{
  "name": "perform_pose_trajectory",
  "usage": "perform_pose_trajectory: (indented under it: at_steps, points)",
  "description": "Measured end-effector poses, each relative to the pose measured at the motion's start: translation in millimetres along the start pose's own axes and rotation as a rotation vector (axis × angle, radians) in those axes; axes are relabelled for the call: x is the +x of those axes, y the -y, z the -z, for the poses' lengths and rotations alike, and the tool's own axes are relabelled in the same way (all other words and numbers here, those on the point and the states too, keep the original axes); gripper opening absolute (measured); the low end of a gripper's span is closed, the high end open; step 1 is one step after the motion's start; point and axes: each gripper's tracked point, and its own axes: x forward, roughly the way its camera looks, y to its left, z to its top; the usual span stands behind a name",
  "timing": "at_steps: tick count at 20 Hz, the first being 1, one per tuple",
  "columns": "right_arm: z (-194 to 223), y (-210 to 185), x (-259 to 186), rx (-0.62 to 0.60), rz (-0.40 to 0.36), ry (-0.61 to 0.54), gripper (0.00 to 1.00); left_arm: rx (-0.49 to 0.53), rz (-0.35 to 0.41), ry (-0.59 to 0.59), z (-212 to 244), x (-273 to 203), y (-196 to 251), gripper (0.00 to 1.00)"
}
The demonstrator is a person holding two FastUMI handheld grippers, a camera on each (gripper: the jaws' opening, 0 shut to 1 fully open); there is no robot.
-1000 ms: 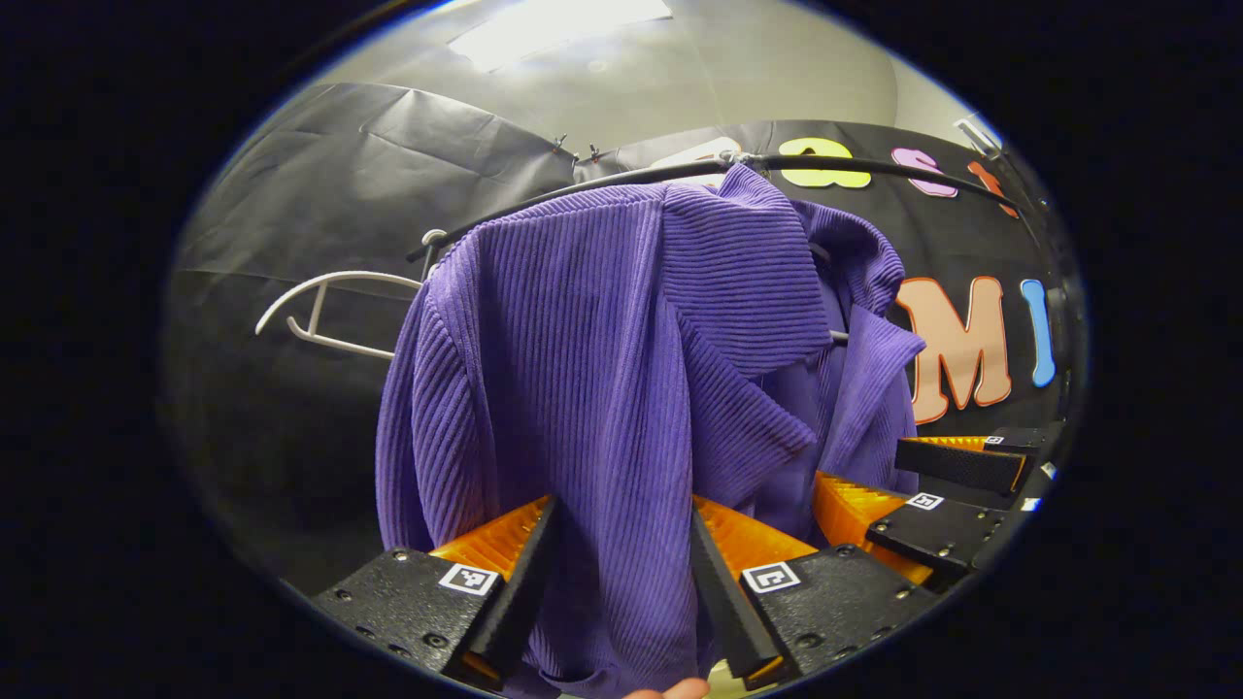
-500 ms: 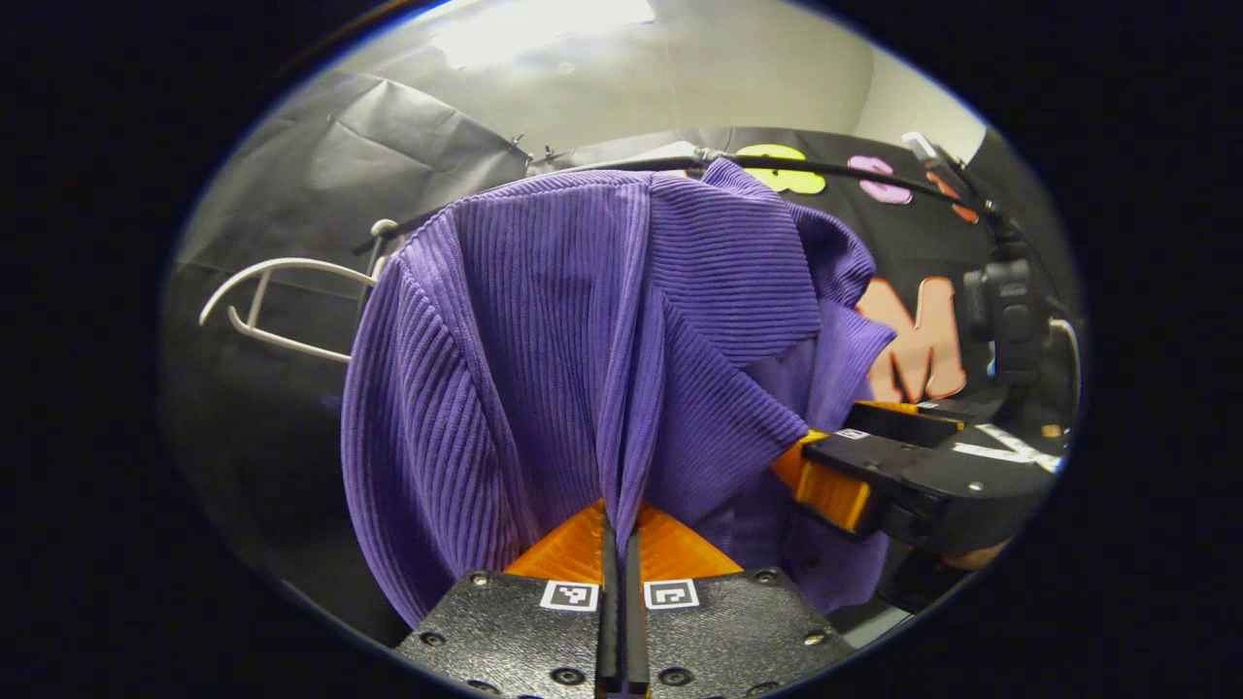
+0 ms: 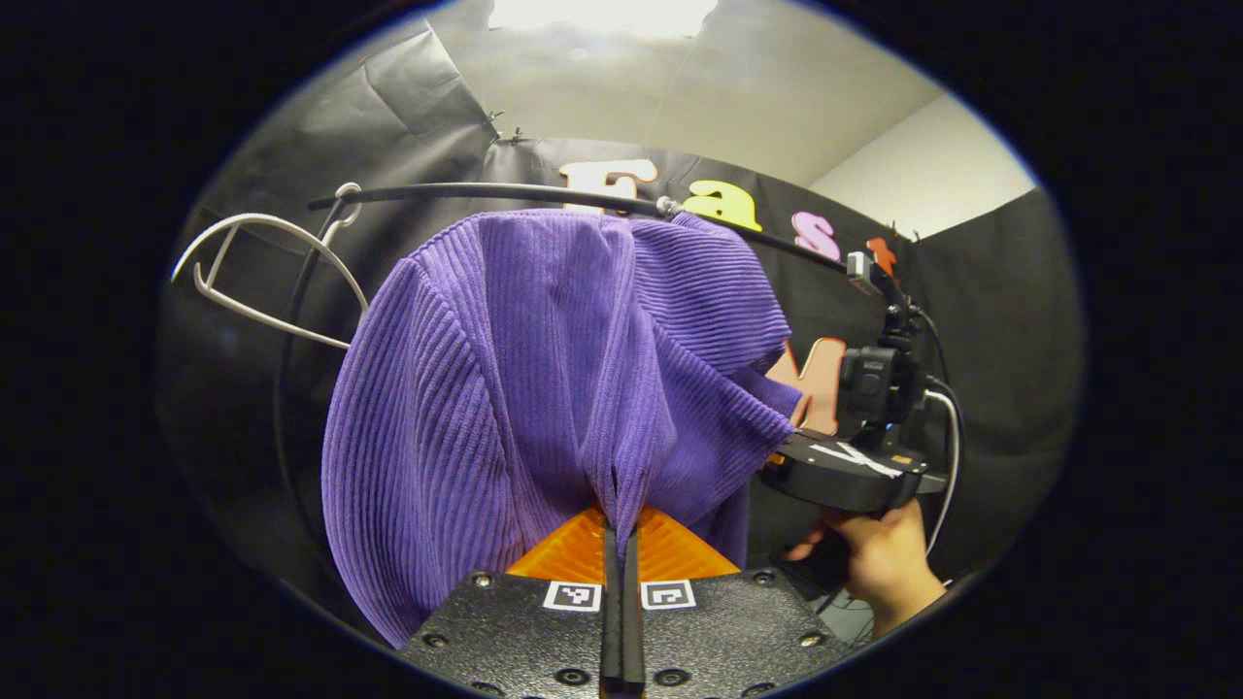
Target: Grasp the clothes on the hanger with both hands and then place them into the laundry hamper below.
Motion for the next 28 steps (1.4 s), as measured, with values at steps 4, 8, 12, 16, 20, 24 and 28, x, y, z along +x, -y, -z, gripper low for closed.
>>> perform_pose_trajectory:
  at_steps: [4,8,12,16,20,24,28]
  points:
    - [4,-10,-22,0.006,-0.058,-0.058,0.01,0.069,0.028,0.007,-12,-1,17,0.01]
    - [-4,-14,-45,-0.007,-0.061,-0.063,0.01,0.179,-0.067,0.017,-12,3,21,0.01]
    - [-14,3,-56,-0.060,-0.016,-0.050,0.01,0.205,-0.076,0.040,-14,-3,35,0.02]
    - [-25,7,-66,-0.054,-0.032,-0.048,0.02,0.174,0.038,0.032,-29,-14,50,0.00]
    - [-26,-4,-78,-0.017,-0.119,-0.064,0.02,0.007,0.249,-0.001,-54,-50,49,0.00]
    - [-30,-17,-93,0.015,-0.214,-0.064,0.01,-0.025,0.343,0.030,-96,-81,21,0.00]
    - [-39,-1,-94,-0.005,-0.189,-0.042,0.01,0.015,0.337,0.034,-114,-82,-10,0.00]
